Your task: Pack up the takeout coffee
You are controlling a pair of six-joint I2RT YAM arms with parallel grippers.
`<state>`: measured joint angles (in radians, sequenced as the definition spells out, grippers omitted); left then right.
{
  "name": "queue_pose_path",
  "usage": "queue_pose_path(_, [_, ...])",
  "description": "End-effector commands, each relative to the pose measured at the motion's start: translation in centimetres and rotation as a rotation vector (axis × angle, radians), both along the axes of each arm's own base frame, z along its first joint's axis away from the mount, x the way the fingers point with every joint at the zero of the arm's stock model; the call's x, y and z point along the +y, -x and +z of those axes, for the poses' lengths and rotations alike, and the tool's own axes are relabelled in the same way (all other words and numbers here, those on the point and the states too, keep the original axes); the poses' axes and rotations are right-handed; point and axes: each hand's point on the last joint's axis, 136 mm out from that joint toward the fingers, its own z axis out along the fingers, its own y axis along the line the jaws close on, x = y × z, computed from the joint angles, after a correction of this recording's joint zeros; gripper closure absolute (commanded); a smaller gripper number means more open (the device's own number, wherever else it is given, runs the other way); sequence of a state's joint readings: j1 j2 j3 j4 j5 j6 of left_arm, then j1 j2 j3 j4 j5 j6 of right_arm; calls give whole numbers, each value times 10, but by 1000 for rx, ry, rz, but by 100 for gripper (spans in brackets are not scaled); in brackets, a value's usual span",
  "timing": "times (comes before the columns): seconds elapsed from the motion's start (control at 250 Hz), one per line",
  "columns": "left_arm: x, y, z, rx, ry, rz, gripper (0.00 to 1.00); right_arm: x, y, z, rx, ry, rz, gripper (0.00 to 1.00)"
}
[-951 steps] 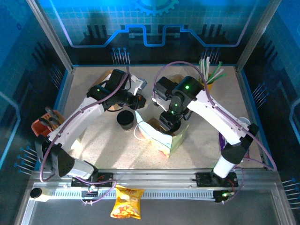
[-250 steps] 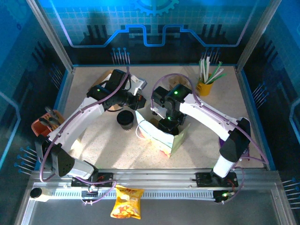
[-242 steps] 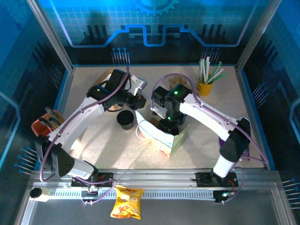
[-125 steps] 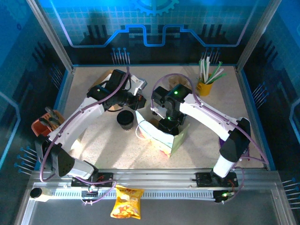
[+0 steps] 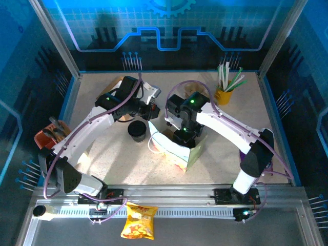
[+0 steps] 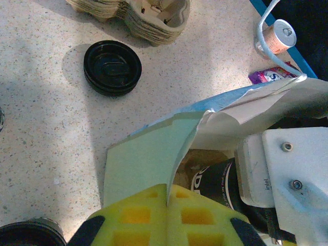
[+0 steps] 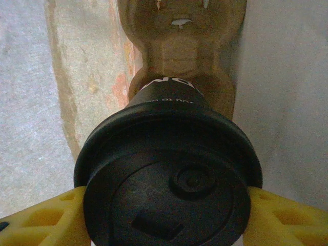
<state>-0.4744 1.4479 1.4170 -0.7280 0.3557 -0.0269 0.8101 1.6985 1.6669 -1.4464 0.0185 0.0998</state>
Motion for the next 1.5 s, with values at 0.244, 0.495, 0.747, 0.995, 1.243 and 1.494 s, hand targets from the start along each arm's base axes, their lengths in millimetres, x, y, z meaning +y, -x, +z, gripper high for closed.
queue_pose_path(0.244, [1, 7, -3, 11, -9, -5, 100, -10, 1, 4, -1, 23, -15, 65])
queue_pose_path(0.495, [1, 7, -3, 12, -10, -6, 100, -16, 2, 5, -8, 51, -24, 65])
queue_pose_path(0.747, [1, 7, -3, 12, -11, -5, 100, -16, 1, -3, 2, 65, -22, 65])
queue_pose_path(0.995, [1, 7, -4, 13, -11, -5, 100, -13, 0, -4, 2, 58, -19, 65])
queue_pose_path(1.243, [1, 7, -3, 13, -12, -5, 100, -13, -1, -5, 2, 60, -20, 65])
queue_pose_path(1.494, [1, 7, -4, 15, -11, -6, 100, -13, -1, -5, 2, 56, -21, 65])
